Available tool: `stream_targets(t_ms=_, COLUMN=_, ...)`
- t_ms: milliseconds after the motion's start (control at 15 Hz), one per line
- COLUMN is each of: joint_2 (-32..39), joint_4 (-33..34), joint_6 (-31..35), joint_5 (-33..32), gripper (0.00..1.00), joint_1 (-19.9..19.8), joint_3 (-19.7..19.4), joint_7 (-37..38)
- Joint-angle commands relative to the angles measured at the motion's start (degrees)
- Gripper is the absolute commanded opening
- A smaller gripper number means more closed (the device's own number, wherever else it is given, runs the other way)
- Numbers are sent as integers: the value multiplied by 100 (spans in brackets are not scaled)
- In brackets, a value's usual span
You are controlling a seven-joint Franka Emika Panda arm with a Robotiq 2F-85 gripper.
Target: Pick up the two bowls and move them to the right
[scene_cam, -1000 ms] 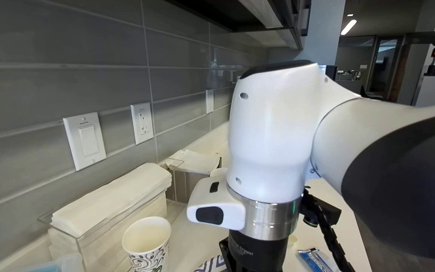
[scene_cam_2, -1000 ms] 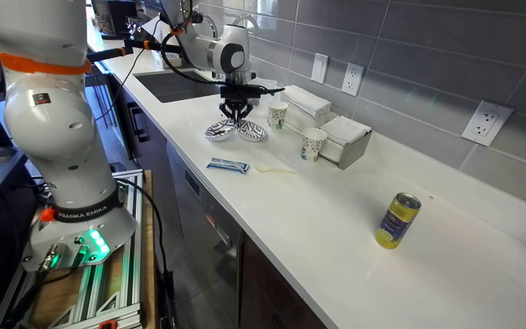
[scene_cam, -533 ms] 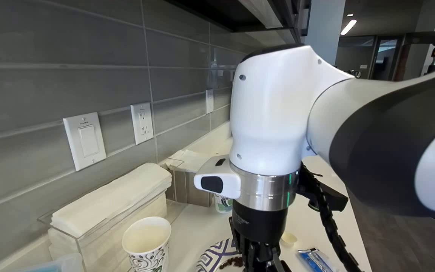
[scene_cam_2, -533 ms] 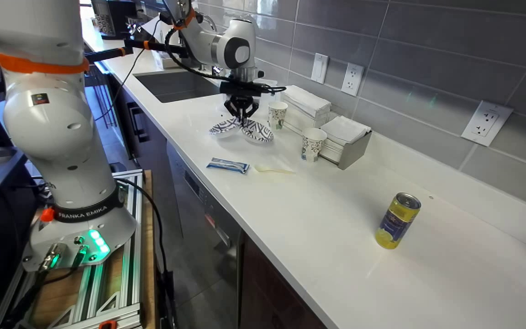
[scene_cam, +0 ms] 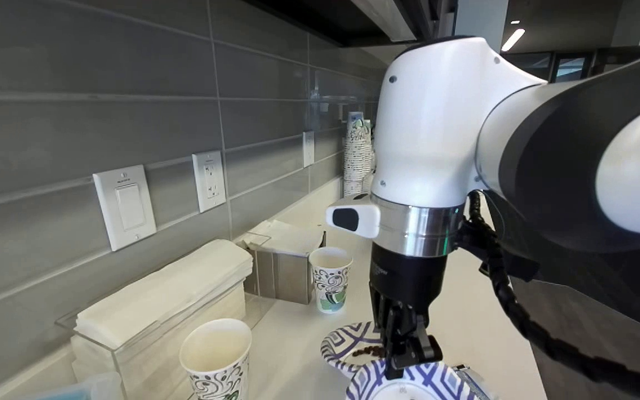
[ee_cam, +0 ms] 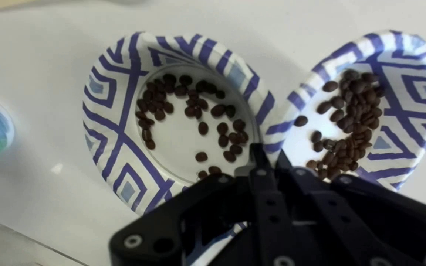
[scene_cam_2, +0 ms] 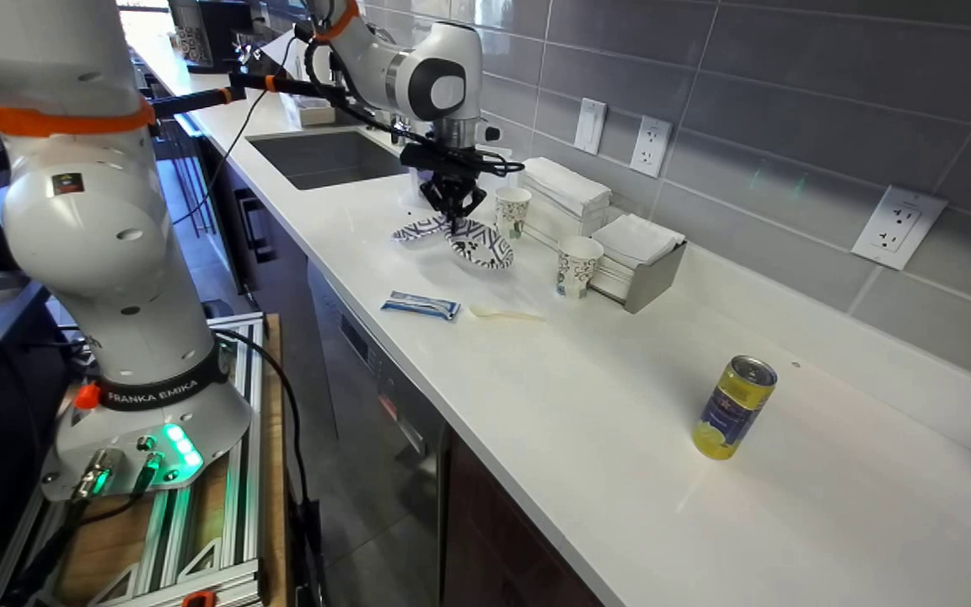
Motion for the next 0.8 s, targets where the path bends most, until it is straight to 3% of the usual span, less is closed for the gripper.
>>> stream_targets(t_ms=0, joint_2=-736, joint_4=-640, joint_6=22, joint_5=68, gripper=1, joint_1=-131, joint_3=-236, joint_7=210)
stream_targets(t_ms=733, joint_2=-1918, joint_4=-1609, joint_6=230, joint_5=-293, gripper=1, joint_1=-704, joint_3=-1264, joint_7=111)
